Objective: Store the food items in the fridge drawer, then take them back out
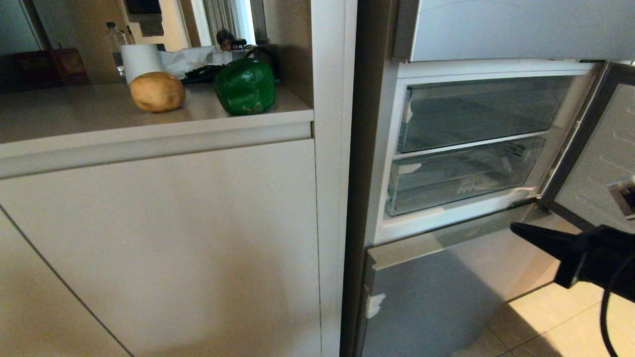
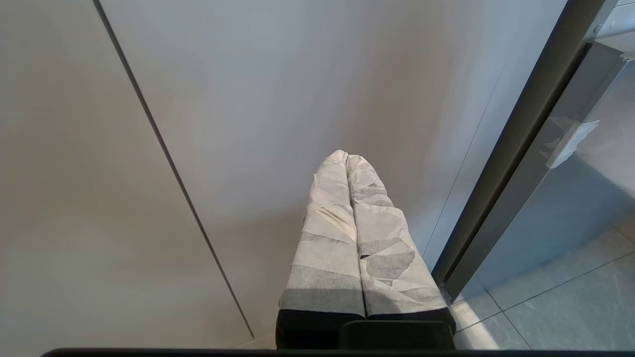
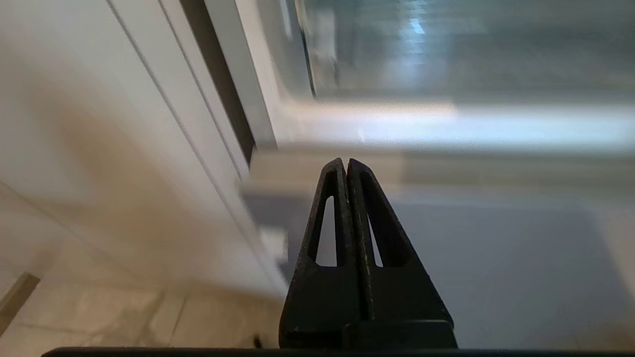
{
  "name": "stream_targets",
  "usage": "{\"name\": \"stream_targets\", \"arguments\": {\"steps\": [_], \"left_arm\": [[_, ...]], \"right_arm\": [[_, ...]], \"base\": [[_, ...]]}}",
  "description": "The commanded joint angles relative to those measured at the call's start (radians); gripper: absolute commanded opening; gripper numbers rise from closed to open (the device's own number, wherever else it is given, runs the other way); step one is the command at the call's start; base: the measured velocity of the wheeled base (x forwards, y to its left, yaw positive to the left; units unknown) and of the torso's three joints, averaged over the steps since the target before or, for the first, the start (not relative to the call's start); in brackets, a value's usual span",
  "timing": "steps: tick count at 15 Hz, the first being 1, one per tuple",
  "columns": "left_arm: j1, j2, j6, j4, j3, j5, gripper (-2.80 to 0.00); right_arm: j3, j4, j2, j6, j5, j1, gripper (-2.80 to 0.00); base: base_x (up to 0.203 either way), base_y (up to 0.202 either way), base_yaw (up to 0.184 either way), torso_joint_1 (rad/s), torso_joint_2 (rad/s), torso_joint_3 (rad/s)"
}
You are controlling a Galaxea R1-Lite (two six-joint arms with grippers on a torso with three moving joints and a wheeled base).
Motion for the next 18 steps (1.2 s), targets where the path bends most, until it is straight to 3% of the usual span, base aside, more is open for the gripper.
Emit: {"name": "stream_targets", "arguments": {"steps": [1,3,4,10,18], "left_arm": [[0.000,0.000,0.000,0.001,0.000,0.000,-2.80],[0.001,0.000,0.000,0.001,0.000,0.000,-2.80],[0.000,0.000,0.000,0.001,0.000,0.000,-2.80],[0.001,0.000,0.000,0.001,0.000,0.000,-2.80],[0.000,0.000,0.000,0.001,0.000,0.000,-2.80]], "right_arm": [[-0.029,-0.215,0.260,0.000,0.011,0.058,-2.80],[-0.080,-0.303,0.365,-0.015,0.016,0.111,-2.80],[-0.108,-0.327,0.403,-0.022,0.015,0.138,0.00],[-0.176,-0.427,0.522,-0.051,0.011,0.208,0.00],[-0.300,-0.482,0.626,-0.067,-0.123,0.209,0.00]], "base": [[0.000,0.000,0.000,0.000,0.00,0.000],[0.000,0.000,0.000,0.000,0.00,0.000],[0.000,0.000,0.000,0.000,0.00,0.000],[0.000,0.000,0.000,0.000,0.00,0.000],[0.000,0.000,0.000,0.000,0.00,0.000]]}}
